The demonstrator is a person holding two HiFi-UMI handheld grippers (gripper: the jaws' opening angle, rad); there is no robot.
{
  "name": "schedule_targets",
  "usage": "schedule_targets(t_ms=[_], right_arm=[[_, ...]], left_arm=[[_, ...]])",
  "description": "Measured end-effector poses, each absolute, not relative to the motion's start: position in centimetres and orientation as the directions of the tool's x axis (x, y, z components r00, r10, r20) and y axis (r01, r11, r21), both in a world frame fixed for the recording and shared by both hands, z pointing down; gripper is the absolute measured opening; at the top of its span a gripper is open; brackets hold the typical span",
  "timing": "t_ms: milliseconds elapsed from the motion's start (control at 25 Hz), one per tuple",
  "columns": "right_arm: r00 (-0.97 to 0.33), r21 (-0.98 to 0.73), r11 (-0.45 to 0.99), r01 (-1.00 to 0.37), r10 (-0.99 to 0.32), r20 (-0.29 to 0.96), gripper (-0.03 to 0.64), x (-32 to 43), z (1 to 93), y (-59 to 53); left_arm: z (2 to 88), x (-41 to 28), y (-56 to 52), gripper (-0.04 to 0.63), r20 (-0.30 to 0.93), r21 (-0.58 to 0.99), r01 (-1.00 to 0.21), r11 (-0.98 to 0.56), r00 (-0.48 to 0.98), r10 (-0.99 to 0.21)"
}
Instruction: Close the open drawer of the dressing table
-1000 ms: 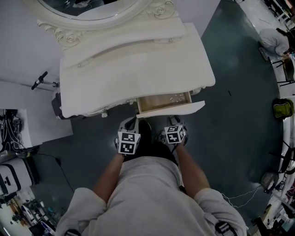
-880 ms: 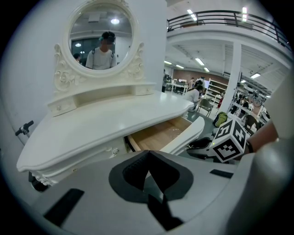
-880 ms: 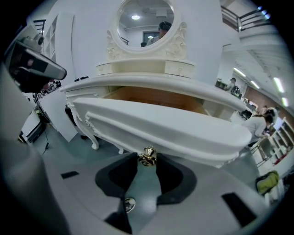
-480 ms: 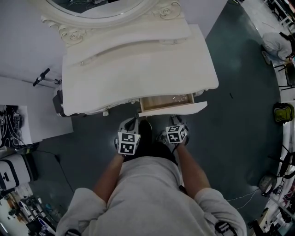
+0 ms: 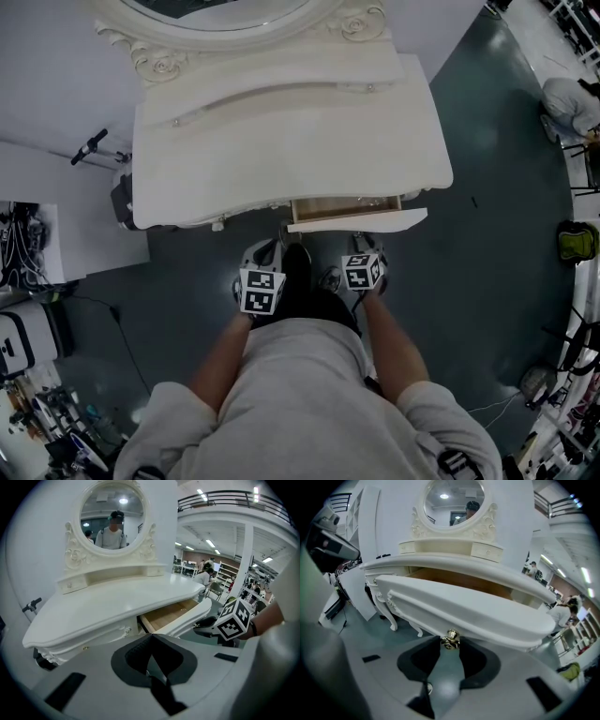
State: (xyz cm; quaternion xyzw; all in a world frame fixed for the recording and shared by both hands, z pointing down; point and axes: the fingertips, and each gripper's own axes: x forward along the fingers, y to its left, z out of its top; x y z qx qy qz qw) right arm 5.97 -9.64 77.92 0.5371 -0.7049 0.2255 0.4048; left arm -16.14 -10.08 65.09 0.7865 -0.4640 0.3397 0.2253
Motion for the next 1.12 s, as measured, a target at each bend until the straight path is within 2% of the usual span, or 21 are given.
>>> schedule_targets(t_ms=[1120], right_arm=[[-0.089,0.146,0.369,-0.918,-0.55,0.83,0.138,5.7,78.1,-12.0]], left_arm=[[65.4,-17.1,-12.2,0.008,0.744,0.057,-0.905,-0.422,0.32,-0.587]])
